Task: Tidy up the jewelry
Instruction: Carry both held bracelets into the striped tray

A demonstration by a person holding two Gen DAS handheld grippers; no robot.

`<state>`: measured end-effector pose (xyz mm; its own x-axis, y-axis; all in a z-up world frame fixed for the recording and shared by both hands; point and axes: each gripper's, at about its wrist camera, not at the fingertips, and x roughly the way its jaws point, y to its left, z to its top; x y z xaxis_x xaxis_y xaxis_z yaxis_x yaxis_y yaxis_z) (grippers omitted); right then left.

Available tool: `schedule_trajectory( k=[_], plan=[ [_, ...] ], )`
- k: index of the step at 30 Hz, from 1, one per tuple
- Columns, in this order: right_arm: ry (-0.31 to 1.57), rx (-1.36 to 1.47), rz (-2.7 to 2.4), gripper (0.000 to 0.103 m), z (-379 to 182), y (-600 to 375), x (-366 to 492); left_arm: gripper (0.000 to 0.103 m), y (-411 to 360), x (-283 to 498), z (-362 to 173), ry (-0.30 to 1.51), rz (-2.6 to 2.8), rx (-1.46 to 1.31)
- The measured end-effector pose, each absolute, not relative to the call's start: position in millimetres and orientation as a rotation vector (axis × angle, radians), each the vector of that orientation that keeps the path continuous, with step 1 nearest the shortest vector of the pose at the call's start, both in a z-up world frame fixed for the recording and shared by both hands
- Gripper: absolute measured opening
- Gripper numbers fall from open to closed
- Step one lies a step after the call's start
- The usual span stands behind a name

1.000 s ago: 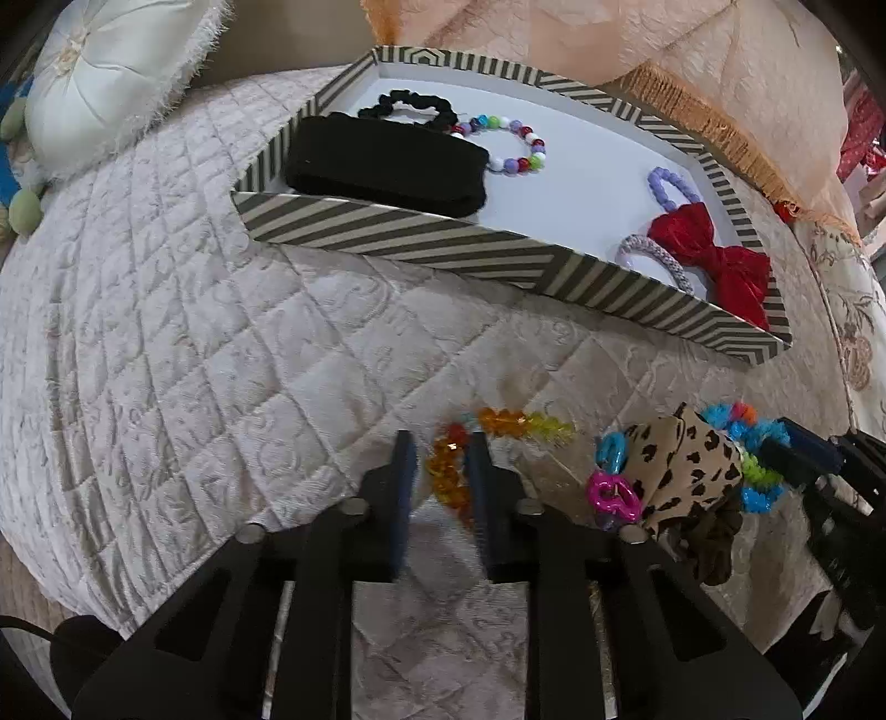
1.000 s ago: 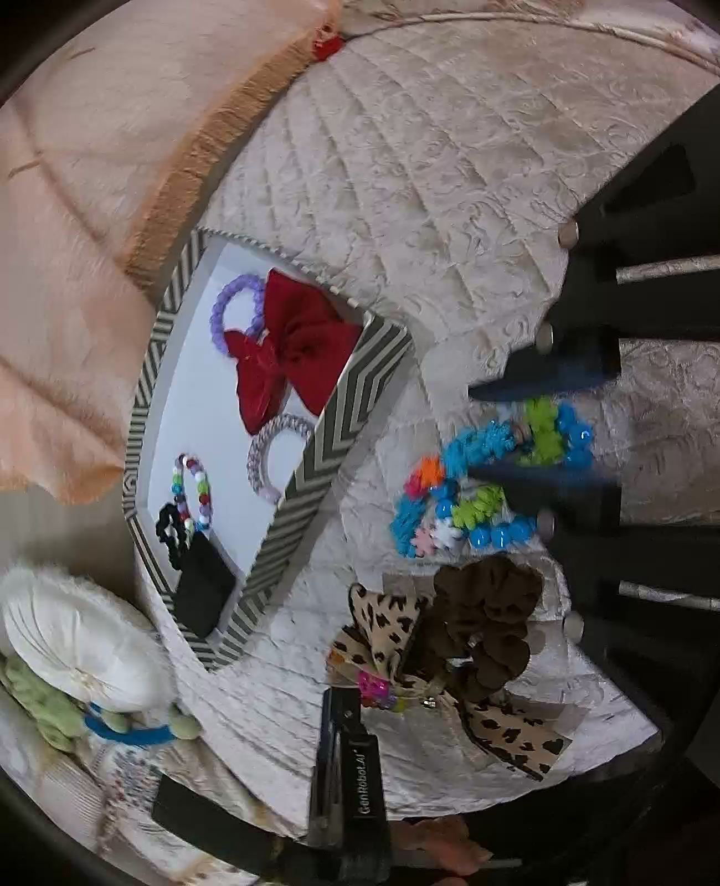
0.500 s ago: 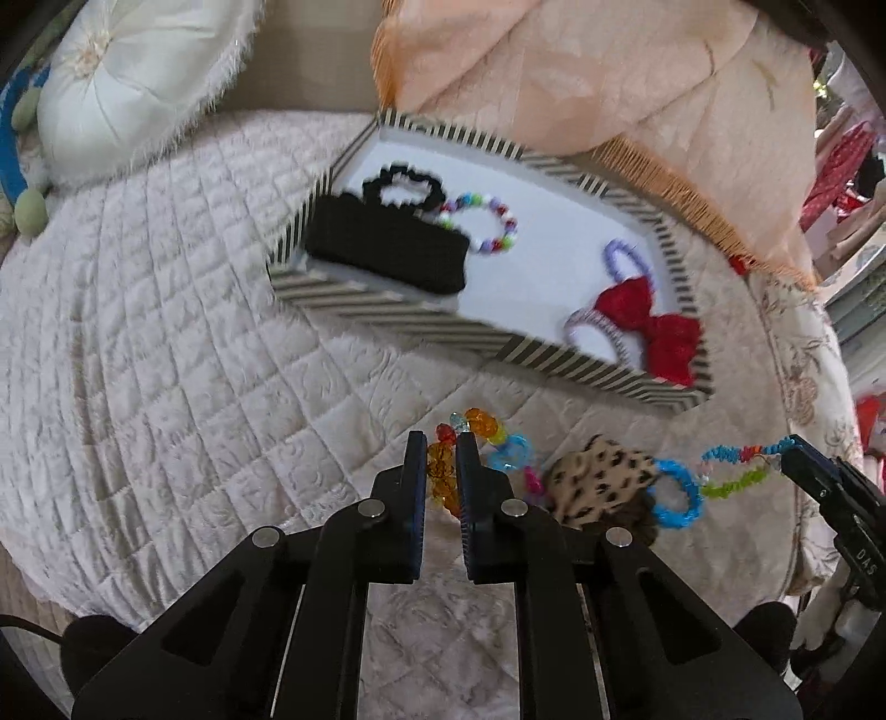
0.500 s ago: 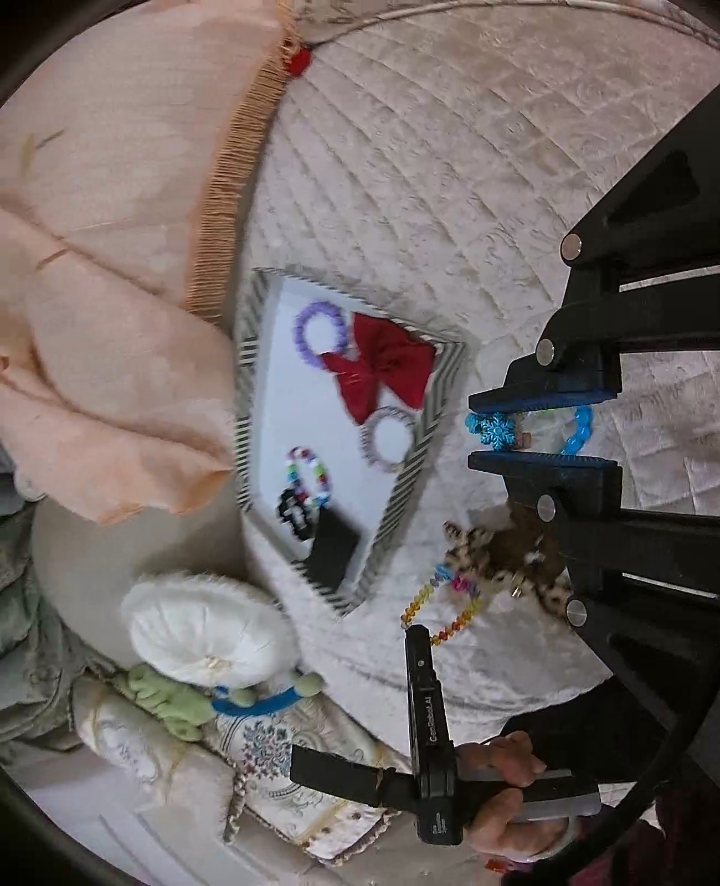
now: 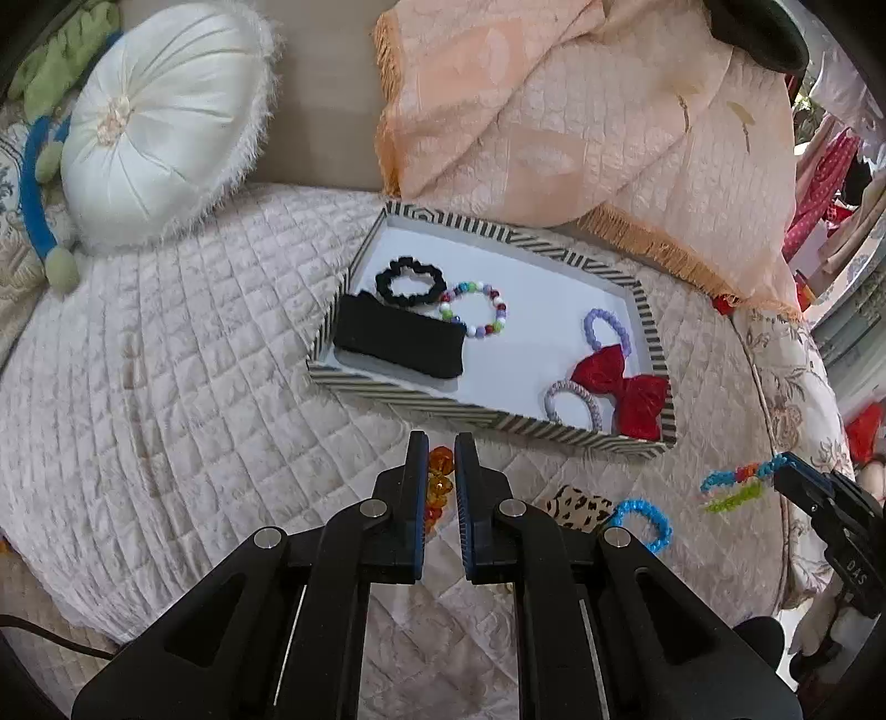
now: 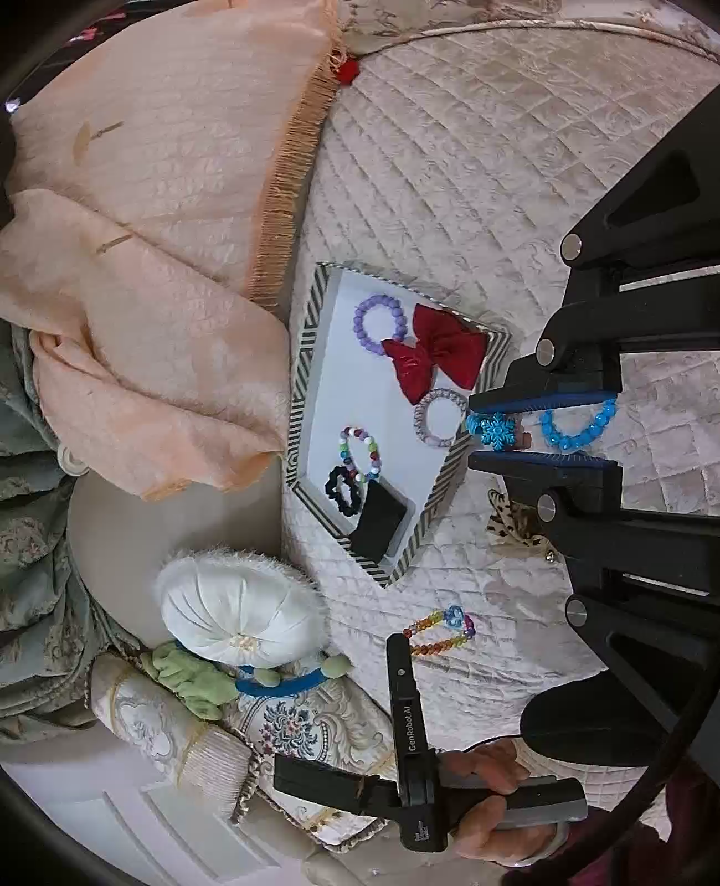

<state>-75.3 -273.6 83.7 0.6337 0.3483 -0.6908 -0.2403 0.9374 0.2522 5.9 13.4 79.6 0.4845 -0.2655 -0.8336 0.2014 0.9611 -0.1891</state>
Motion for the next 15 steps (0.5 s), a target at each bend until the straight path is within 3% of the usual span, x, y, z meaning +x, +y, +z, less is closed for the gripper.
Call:
schedule_trajectory(
  k=[15],
  plan=[
    [0.816, 0.118, 0.355, 0.013, 89.6, -262.8, -66.8, 0.008, 0.7, 14.1, 100.5, 0.985, -0.298, -0.038]
  ],
)
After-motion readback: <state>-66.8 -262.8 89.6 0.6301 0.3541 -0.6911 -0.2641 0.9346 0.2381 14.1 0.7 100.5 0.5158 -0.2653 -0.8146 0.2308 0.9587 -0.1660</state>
